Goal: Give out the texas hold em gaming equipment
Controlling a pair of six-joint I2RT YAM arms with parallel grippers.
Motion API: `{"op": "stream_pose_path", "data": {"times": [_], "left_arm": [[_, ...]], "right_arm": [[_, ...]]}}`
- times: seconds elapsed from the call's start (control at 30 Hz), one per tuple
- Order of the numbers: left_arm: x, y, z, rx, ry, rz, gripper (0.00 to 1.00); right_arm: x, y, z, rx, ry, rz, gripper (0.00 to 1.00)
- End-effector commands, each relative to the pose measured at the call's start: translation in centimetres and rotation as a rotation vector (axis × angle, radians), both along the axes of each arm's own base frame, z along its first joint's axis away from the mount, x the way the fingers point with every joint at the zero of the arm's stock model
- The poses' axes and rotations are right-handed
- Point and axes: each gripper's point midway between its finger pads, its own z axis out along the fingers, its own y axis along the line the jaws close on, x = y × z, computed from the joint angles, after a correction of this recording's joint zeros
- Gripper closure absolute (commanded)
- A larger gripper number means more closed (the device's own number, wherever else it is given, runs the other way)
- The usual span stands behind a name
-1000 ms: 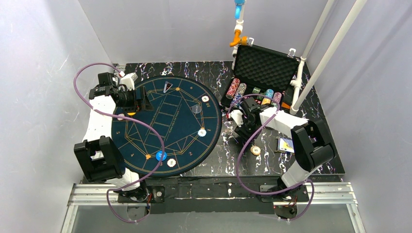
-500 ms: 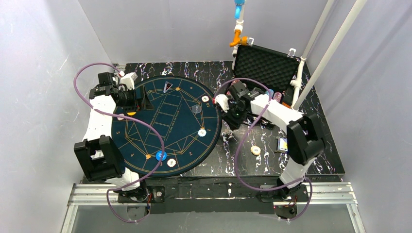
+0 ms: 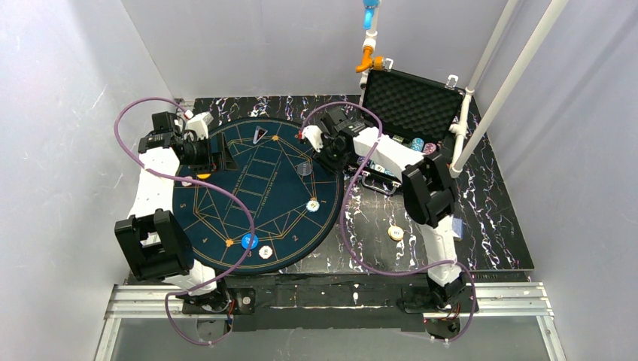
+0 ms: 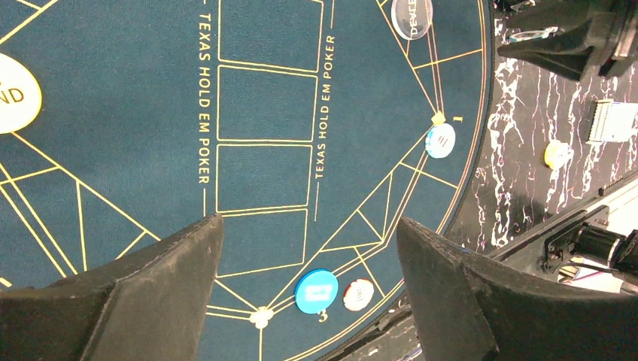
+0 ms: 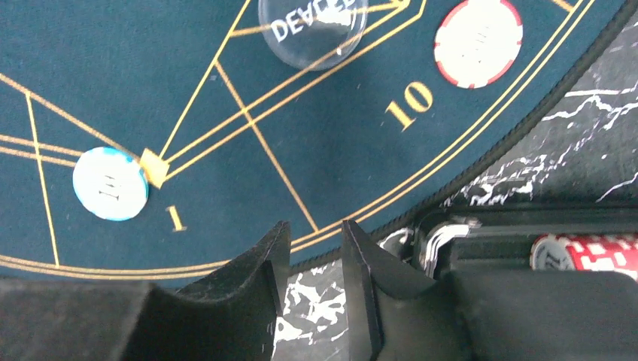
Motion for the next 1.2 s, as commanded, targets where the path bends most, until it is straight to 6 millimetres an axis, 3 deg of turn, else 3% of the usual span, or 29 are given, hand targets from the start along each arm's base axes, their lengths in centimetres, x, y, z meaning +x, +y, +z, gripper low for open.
{"op": "stream_pose_path", "data": {"times": [0.0, 0.17, 0.37, 0.47, 0.77, 0.93, 1.17], "left_arm": [[-0.2, -0.7, 1.1, -0.031, -0.024, -0.017, 0.16], [-0.5, -0.7, 1.3, -0.02, -0.037, -0.035, 0.16], [-0.9, -1.3, 1.0, -0.046, -0.027, -0.06, 0.16], [-1.0, -1.3, 1.0, -0.047, -0.026, -0.057, 0.16], [-0.9, -1.3, 1.4, -0.048, -0.034, -0.048, 0.16], [-0.9, -1.3, 1.4, -0.042, -0.036, -0.047, 0.16], [-0.8, -1.0, 1.5, -0.031, -0.041, -0.044, 0.16]], "right_arm": [[1.7, 1.4, 1.4, 0.027, -0.038, -0.011, 0.57], [0.2, -0.6, 2.9, -0.007, -0.06, 0.009, 0.43], [-2.3, -5.5, 2.3, -0.103, -0.077, 0.017, 0.37], [-3.2, -6.7, 1.3, -0.142, -0.044, -0.005, 0.36], [-2.3, -7.4, -1.5, -0.14, -0.005, -0.095, 0.25], [-2.9, -7.5, -3.6, -0.142, 0.051, -0.087, 0.34], [-3.4, -7.8, -5.7, -0.139, 0.098, -0.076, 0.38]]}}
